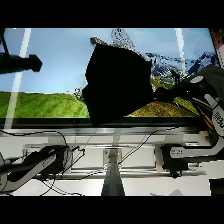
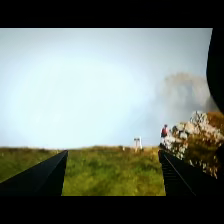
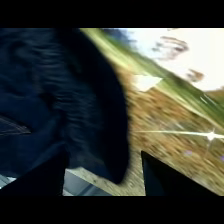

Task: Fold the clothes and pants, and hang the long-sleeved shirts on hangers.

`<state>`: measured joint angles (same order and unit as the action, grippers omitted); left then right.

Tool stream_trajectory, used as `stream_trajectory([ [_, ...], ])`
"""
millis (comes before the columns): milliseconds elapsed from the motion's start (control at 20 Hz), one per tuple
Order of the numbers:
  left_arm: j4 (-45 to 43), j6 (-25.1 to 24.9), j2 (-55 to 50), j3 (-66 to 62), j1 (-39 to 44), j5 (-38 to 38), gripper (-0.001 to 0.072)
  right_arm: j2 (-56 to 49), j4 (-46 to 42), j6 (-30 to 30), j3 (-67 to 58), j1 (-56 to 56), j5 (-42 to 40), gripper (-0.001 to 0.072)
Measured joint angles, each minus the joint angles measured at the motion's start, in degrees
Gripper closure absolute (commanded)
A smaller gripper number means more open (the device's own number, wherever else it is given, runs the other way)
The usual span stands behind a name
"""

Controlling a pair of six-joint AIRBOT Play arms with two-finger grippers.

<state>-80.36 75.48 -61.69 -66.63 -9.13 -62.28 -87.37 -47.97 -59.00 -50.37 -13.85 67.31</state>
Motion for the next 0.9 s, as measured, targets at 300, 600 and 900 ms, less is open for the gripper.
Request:
stream_trajectory([
  [300,9.73,-1.29,-0.7,17.84,-1.42,-6.38,0.0064,-0.9,-0.52,5.79,0.13,5.05,-1.62,0.0674],
  [600,22.6,-9.07,-0.72,34.1,-1.62,-5.79,0.0064,-0.98,0.15,8.9,0.13,9.4,1.16,0.0675],
  [900,26.64,-12.94,-0.7,41.38,-1.62,-4.26,0.0064,-0.52,3.04,9.46,0.13,18.73,-0.33,0.0675],
])
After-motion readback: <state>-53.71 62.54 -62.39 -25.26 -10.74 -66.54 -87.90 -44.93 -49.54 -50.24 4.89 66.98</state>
